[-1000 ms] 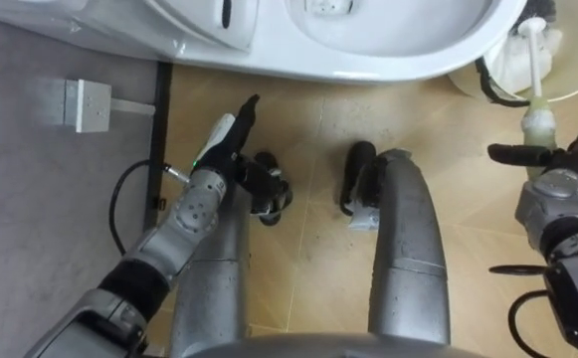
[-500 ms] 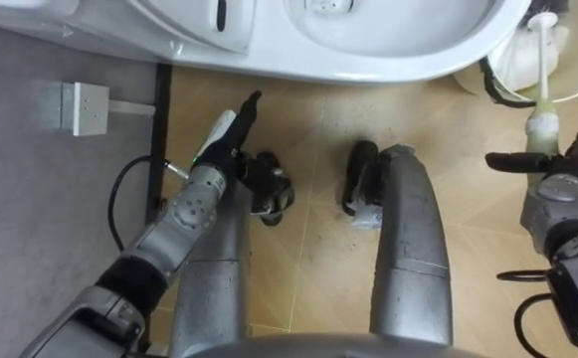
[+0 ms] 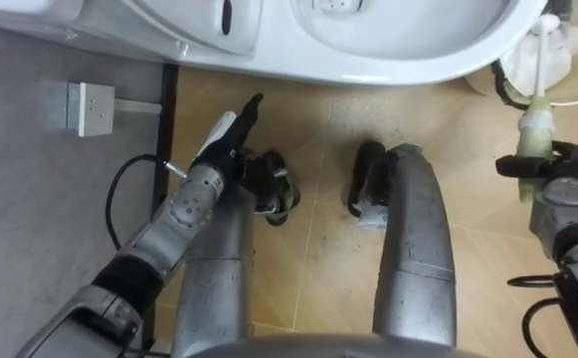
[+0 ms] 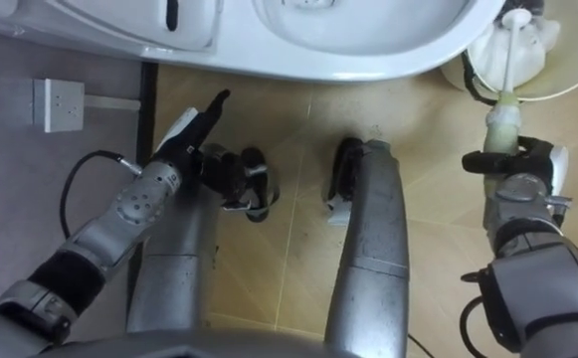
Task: Brush toilet
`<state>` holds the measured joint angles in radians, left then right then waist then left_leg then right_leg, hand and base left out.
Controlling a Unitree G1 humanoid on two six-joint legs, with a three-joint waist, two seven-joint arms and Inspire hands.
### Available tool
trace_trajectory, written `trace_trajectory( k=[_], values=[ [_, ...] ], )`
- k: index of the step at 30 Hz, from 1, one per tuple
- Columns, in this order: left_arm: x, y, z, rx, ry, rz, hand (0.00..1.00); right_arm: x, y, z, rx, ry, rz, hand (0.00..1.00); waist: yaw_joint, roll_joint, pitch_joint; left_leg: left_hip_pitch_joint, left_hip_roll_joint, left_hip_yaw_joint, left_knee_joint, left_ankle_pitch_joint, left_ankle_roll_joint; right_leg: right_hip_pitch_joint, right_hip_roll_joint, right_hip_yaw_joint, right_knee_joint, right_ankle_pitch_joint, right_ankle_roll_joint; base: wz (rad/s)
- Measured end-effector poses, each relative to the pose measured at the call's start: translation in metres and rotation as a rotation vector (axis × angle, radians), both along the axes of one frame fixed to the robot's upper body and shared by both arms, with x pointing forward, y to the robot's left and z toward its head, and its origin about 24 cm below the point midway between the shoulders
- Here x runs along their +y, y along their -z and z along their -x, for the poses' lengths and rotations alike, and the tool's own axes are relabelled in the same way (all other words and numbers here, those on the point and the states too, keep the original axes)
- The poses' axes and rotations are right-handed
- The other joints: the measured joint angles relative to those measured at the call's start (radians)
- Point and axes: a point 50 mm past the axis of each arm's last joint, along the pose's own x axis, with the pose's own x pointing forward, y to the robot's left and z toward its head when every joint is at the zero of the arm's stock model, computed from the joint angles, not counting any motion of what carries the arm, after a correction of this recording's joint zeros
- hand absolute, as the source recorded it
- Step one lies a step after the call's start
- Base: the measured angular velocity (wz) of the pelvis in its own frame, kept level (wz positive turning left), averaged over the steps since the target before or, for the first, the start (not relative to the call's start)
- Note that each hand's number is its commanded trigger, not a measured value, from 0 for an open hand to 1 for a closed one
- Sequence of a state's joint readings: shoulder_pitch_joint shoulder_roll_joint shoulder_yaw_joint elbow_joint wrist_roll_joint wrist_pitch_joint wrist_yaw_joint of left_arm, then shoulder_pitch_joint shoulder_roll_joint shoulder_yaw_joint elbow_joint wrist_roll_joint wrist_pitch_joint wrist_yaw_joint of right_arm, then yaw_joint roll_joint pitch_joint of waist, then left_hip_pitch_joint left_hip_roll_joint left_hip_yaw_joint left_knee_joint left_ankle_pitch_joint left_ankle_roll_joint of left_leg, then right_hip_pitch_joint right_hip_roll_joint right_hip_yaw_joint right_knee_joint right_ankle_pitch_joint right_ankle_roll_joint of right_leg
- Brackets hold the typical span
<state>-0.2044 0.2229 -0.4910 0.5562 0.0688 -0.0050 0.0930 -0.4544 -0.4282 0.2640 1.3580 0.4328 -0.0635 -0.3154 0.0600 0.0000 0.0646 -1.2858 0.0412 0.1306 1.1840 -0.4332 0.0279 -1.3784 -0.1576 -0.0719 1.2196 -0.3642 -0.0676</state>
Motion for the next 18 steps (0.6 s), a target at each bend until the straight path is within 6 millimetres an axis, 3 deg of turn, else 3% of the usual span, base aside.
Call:
trace_trajectory(
  k=[9,18],
  values=[
    [0.000,0.001,0.001,0.004,0.000,0.000,0.00,0.001,0.006,0.006,0.052,-0.031,-0.020,1.00,-0.003,-0.002,-0.0014,0.010,0.000,-0.014,0.002,0.000,-0.001,0.023,0.001,-0.013,-0.008,0.000,0.000,0.00],
    [0.003,0.008,0.009,0.035,-0.011,0.004,0.00,0.000,0.021,0.029,0.136,-0.036,-0.057,1.00,-0.003,-0.001,-0.0018,0.105,0.009,-0.011,-0.057,0.002,0.002,0.123,0.002,-0.022,-0.081,0.015,0.005,-0.06]
  ],
)
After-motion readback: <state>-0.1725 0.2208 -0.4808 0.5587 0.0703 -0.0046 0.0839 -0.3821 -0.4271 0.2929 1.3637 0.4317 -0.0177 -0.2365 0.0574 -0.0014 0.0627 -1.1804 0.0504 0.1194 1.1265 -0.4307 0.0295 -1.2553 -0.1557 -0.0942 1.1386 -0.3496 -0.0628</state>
